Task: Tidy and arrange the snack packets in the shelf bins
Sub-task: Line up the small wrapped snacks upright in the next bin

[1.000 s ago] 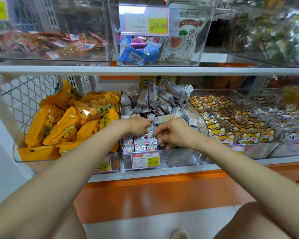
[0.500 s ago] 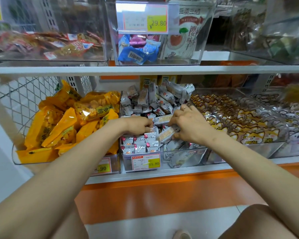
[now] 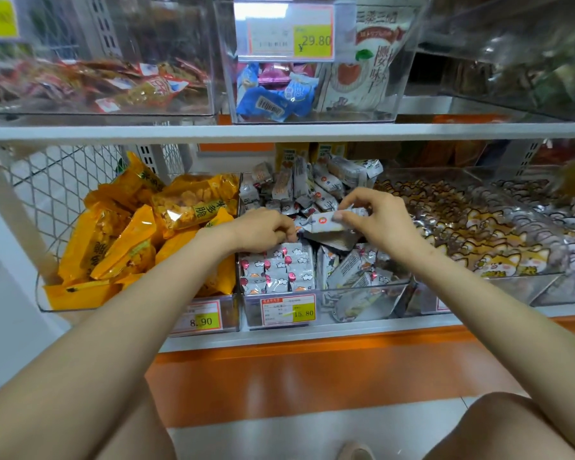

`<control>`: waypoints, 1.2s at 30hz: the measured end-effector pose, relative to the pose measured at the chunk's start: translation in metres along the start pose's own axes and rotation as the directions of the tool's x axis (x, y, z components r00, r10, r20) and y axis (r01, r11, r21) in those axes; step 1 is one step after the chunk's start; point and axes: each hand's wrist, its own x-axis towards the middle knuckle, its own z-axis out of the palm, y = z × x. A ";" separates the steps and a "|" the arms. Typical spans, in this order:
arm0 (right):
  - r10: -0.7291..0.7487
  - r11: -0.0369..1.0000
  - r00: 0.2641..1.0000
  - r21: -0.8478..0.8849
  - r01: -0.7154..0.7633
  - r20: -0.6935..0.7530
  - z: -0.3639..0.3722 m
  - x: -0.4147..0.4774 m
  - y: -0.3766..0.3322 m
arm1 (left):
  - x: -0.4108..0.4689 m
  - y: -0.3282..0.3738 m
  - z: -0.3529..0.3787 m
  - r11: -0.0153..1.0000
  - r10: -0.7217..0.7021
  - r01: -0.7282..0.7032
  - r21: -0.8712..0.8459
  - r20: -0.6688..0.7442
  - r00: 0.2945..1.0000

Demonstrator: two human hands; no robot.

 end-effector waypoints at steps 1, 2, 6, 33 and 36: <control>0.032 0.998 0.999 0.053 -0.032 0.003 0.001 0.001 -0.002 | -0.001 -0.001 -0.001 1.000 0.001 -0.001 -0.010 0.000 1.000; 0.068 0.993 0.998 0.100 -0.068 0.010 0.002 0.003 -0.004 | -0.002 -0.002 -0.001 1.000 0.006 -0.006 -0.005 -0.001 1.000; 0.196 0.950 0.973 0.221 -0.219 0.122 0.005 0.012 -0.012 | -0.006 -0.003 -0.004 1.000 0.001 0.000 0.030 -0.009 1.000; 0.151 0.941 0.978 0.282 -0.186 0.142 0.026 0.025 -0.019 | -0.016 -0.012 0.001 0.984 -0.038 -0.014 -0.179 -0.285 0.958; 0.116 0.938 0.987 0.313 -0.145 0.111 0.021 0.022 -0.022 | -0.011 -0.006 0.004 0.954 -0.087 -0.012 -0.301 -0.316 0.945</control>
